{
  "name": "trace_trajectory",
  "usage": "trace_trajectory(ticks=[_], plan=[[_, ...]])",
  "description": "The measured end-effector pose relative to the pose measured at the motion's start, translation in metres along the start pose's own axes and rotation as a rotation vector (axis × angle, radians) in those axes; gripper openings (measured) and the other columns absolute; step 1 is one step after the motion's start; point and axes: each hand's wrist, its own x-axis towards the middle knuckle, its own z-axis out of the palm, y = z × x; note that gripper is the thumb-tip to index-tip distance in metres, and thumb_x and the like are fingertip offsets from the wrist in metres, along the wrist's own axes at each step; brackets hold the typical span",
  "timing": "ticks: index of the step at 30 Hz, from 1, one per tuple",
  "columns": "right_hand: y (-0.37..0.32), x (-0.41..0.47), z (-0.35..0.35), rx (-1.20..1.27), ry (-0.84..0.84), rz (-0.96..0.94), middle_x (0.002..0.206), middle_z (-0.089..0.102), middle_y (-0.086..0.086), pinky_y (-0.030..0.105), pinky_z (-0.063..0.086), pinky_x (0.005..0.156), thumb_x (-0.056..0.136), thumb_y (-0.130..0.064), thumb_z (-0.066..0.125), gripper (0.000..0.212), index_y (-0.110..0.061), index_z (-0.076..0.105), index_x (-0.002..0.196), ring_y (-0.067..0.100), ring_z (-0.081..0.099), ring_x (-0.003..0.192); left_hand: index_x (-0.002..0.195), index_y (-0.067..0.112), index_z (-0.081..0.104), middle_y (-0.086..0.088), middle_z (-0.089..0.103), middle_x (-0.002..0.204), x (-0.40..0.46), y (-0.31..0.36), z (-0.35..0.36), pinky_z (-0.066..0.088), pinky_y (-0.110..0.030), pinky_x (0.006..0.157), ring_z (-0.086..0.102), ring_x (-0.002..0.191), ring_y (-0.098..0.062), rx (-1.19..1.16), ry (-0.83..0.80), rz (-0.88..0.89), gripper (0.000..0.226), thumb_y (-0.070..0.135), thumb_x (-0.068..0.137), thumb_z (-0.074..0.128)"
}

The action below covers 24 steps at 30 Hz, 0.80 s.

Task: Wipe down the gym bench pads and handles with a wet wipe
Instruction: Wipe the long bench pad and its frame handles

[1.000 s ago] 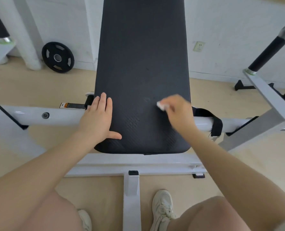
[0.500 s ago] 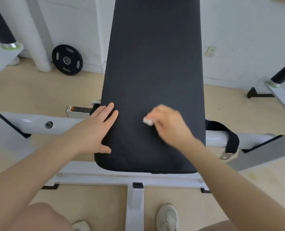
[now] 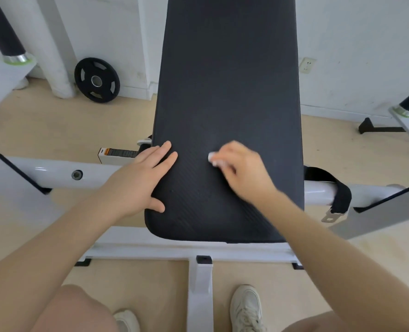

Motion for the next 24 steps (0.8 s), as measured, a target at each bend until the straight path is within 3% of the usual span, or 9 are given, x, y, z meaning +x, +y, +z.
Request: trace_trajectory(ticks=[3,7,10,12,14,16,18,20,24], plan=[[-0.025,-0.058,0.011,0.018,-0.133,-0.037,0.089,0.063,0.008,0.016,0.043,0.069,0.087,-0.011,0.052,0.020,-0.007,0.069,0.094,0.017,0.057,0.075,0.148,0.020,-0.006,0.007,-0.023,0.154,0.000,0.002,0.001,0.022,-0.032,0.112,-0.013,0.143,-0.013,-0.008,-0.001,-0.006,0.110,0.032,0.074,0.074],[-0.038,-0.075,0.006,0.025,-0.340,-0.136,0.086,0.062,0.007,0.028,0.053,0.059,0.078,0.004,0.057,0.022,-0.008,0.069,0.093,0.023,0.059,0.071,0.148,0.016,-0.004,0.001,-0.023,0.155,-0.006,0.006,0.003,0.013,-0.037,0.115,-0.009,0.144,-0.020,0.038,0.058,-0.046,0.112,0.034,0.072,0.075],[-0.035,-0.037,-0.007,-0.008,-0.163,-0.059,0.083,0.064,0.012,0.036,0.055,0.063,0.081,-0.003,0.051,0.020,-0.008,0.070,0.086,0.030,0.062,0.071,0.147,0.011,-0.001,-0.008,-0.026,0.152,-0.015,0.011,0.012,0.006,-0.042,0.115,-0.004,0.142,-0.030,0.058,0.194,-0.167,0.114,0.039,0.069,0.076],[-0.031,-0.007,-0.009,-0.109,0.014,0.093,0.089,0.063,0.012,0.037,0.054,0.066,0.085,-0.008,0.044,0.025,-0.006,0.069,0.089,0.032,0.060,0.075,0.147,0.009,-0.004,-0.011,-0.025,0.152,-0.018,0.013,0.016,0.013,-0.042,0.114,0.007,0.141,-0.033,-0.018,0.198,-0.218,0.114,0.036,0.071,0.076],[-0.032,0.010,0.001,-0.157,0.028,0.213,0.094,0.062,0.012,0.040,0.053,0.069,0.086,-0.001,0.047,0.023,-0.005,0.069,0.093,0.033,0.059,0.080,0.146,0.008,-0.008,-0.010,-0.018,0.155,-0.015,0.011,0.015,0.025,-0.040,0.110,0.020,0.139,-0.033,-0.149,0.157,-0.207,0.117,0.030,0.070,0.078],[-0.041,0.006,0.017,-0.152,0.006,0.157,0.090,0.064,0.014,0.040,0.054,0.067,0.082,0.001,0.051,0.021,-0.005,0.070,0.088,0.035,0.061,0.078,0.146,0.009,-0.011,-0.008,-0.002,0.157,-0.013,0.005,0.014,0.032,-0.040,0.105,0.027,0.137,-0.031,-0.318,0.132,-0.189,0.120,0.023,0.068,0.080],[-0.056,-0.018,0.031,-0.186,-0.086,-0.025,0.081,0.064,0.011,0.035,0.054,0.057,0.075,-0.002,0.053,0.018,-0.008,0.070,0.077,0.032,0.062,0.068,0.147,0.011,-0.007,-0.006,0.008,0.156,-0.010,-0.001,0.014,0.029,-0.040,0.108,0.021,0.140,-0.027,-0.338,0.134,-0.159,0.120,0.025,0.067,0.081],[-0.074,-0.046,0.041,-0.155,-0.240,-0.145,0.078,0.063,0.008,0.028,0.053,0.050,0.072,0.001,0.058,0.017,-0.011,0.069,0.077,0.027,0.060,0.062,0.148,0.012,-0.006,-0.003,0.002,0.158,-0.009,-0.006,0.018,0.018,-0.040,0.115,0.005,0.144,-0.024,-0.286,0.128,-0.150,0.119,0.032,0.067,0.080],[-0.084,-0.036,0.042,-0.033,-0.306,-0.154,0.081,0.064,0.011,0.035,0.056,0.052,0.067,0.006,0.066,0.021,-0.009,0.071,0.080,0.030,0.062,0.065,0.148,0.017,-0.007,0.004,-0.003,0.157,-0.014,-0.014,0.021,0.009,-0.023,0.113,0.001,0.144,-0.012,-0.525,0.096,-0.105,0.116,0.022,0.070,0.079]])
